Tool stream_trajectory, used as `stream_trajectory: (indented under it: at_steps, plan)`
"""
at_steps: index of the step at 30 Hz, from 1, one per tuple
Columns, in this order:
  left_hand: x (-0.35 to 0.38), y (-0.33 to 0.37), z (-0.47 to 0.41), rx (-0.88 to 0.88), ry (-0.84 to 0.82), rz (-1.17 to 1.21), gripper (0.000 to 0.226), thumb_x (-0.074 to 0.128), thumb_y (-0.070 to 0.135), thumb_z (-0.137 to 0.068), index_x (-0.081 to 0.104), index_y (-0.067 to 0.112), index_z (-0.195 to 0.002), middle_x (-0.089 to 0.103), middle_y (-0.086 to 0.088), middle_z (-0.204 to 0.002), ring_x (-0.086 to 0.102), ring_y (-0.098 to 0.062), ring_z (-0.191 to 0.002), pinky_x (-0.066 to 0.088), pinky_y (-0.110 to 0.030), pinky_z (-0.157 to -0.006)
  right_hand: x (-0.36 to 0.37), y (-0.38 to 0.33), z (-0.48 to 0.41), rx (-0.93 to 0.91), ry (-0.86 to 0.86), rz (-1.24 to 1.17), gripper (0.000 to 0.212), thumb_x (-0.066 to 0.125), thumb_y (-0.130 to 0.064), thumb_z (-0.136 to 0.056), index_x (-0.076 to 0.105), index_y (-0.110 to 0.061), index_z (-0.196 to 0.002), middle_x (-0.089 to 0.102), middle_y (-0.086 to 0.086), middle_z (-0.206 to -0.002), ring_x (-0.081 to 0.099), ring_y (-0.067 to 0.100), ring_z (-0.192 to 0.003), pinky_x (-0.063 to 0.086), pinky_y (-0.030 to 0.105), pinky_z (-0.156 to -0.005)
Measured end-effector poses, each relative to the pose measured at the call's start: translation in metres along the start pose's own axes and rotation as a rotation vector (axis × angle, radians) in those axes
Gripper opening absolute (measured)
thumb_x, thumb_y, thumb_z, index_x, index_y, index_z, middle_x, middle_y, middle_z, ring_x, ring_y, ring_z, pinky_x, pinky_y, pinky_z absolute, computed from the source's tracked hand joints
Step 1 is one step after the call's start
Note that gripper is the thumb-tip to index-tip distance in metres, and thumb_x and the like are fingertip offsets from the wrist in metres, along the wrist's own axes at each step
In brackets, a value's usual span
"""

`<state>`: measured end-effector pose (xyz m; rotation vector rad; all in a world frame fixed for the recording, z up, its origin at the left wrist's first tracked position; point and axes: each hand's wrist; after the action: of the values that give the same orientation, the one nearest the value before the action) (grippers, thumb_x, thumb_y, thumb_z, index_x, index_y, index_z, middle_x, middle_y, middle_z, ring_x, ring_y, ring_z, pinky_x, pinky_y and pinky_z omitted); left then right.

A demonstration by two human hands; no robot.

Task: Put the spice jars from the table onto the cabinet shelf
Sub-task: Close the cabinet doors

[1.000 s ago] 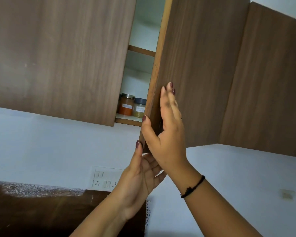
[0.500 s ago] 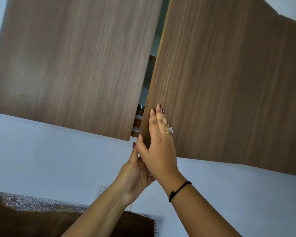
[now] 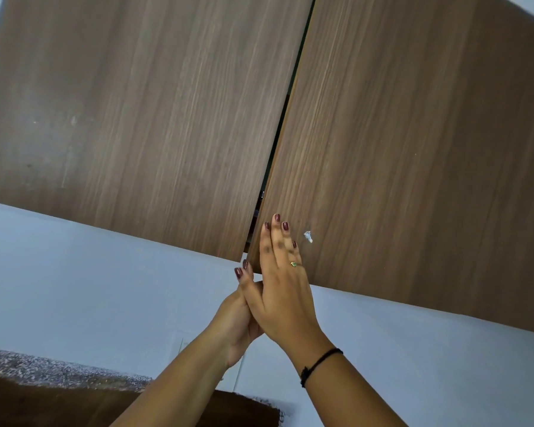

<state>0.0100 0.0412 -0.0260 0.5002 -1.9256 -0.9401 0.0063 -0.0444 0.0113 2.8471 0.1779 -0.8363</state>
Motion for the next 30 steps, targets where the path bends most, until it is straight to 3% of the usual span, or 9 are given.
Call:
stream_trajectory:
  at_steps: [4, 6, 9, 11, 14, 17, 20, 26, 30]
  plan:
    - [0.010, 0.000, -0.003, 0.046, 0.051, -0.050, 0.050, 0.022, 0.032, -0.106, 0.038, 0.008, -0.147, 0.045, -0.011, -0.149, 0.042, -0.028, -0.140, 0.030, -0.041, -0.116, 0.013, 0.004, 0.005, 0.024, -0.035, 0.073, 0.072, 0.017, -0.057, -0.099, -0.001, -0.019, -0.157, -0.014, -0.004, -0.164, -0.013, 0.013, -0.151, 0.003, 0.035, -0.123]
    - [0.009, 0.002, -0.012, 0.001, 0.091, -0.057, 0.054, 0.026, 0.039, -0.104, 0.042, 0.007, -0.145, 0.050, -0.010, -0.146, 0.045, -0.029, -0.138, 0.033, -0.042, -0.117, 0.017, 0.006, 0.005, 0.032, -0.055, 0.077, 0.073, 0.016, -0.057, -0.098, -0.002, -0.019, -0.157, -0.014, -0.004, -0.164, -0.014, 0.014, -0.150, 0.001, 0.036, -0.123]
    - [-0.006, -0.001, -0.027, -0.023, 0.201, -0.153, 0.065, 0.043, 0.066, -0.081, 0.067, 0.015, -0.113, 0.075, -0.004, -0.109, 0.065, -0.027, -0.113, 0.053, -0.040, -0.095, 0.021, 0.008, 0.004, 0.029, -0.070, 0.084, 0.073, 0.009, -0.060, -0.098, -0.005, -0.019, -0.157, -0.017, -0.003, -0.163, -0.016, 0.014, -0.150, -0.001, 0.036, -0.123]
    - [-0.014, -0.006, -0.037, -0.013, 0.284, -0.218, 0.066, 0.045, 0.068, -0.086, 0.067, 0.007, -0.093, 0.076, -0.009, -0.096, 0.068, -0.031, -0.105, 0.057, -0.042, -0.087, 0.023, 0.008, 0.003, 0.024, -0.067, 0.086, 0.074, 0.003, -0.061, -0.097, -0.004, -0.018, -0.157, -0.015, -0.002, -0.163, -0.015, 0.015, -0.150, 0.001, 0.037, -0.123]
    - [-0.022, -0.010, -0.050, 0.025, 0.401, -0.322, 0.078, 0.047, 0.073, -0.087, 0.064, -0.003, -0.099, 0.071, -0.025, -0.099, 0.068, -0.030, -0.090, 0.057, -0.045, -0.085, 0.025, 0.010, 0.003, 0.011, -0.090, 0.101, 0.077, -0.005, -0.062, -0.094, -0.004, -0.016, -0.157, -0.016, 0.000, -0.163, -0.016, 0.017, -0.150, 0.000, 0.039, -0.124]
    - [-0.026, -0.012, -0.056, 0.097, 0.489, -0.398, 0.066, 0.050, 0.075, -0.083, 0.058, 0.010, -0.084, 0.065, -0.013, -0.085, 0.062, -0.021, -0.082, 0.056, -0.041, -0.078, 0.033, 0.016, 0.006, -0.001, -0.106, 0.109, 0.076, 0.012, -0.061, -0.097, -0.006, -0.016, -0.156, -0.019, -0.001, -0.163, -0.019, 0.017, -0.149, -0.004, 0.040, -0.124]
    - [-0.028, -0.014, -0.062, 0.122, 0.556, -0.430, 0.053, 0.054, 0.068, -0.085, 0.058, 0.016, -0.075, 0.066, -0.001, -0.083, 0.063, -0.016, -0.082, 0.051, -0.032, -0.073, 0.042, 0.019, 0.008, 0.001, -0.089, 0.155, 0.080, 0.020, -0.064, -0.096, 0.001, -0.015, -0.157, -0.010, 0.002, -0.164, -0.010, 0.021, -0.151, -0.001, 0.040, -0.119]
    - [-0.036, -0.014, -0.065, 0.158, 0.525, -0.461, 0.055, 0.056, 0.067, -0.082, 0.065, 0.017, -0.101, 0.067, 0.003, -0.095, 0.062, -0.019, -0.095, 0.051, -0.035, -0.089, 0.049, 0.020, 0.009, -0.001, -0.053, 0.161, 0.084, 0.021, -0.068, -0.095, -0.005, -0.017, -0.156, -0.013, 0.003, -0.164, -0.012, 0.020, -0.151, 0.000, 0.042, -0.124]
    - [-0.040, -0.011, -0.064, 0.184, 0.509, -0.516, 0.061, 0.055, 0.073, -0.074, 0.065, 0.017, -0.096, 0.068, -0.001, -0.096, 0.063, -0.022, -0.098, 0.051, -0.035, -0.088, 0.051, 0.018, 0.008, 0.022, -0.043, 0.142, 0.085, 0.019, -0.070, -0.094, -0.003, -0.017, -0.157, -0.011, 0.002, -0.165, -0.009, 0.020, -0.152, 0.004, 0.044, -0.124]
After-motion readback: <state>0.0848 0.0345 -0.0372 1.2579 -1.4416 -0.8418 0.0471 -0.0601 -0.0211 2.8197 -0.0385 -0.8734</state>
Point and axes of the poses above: each hand's wrist, its own z-axis away from the middle knuckle, its own x-axis out of the palm, y = z × x
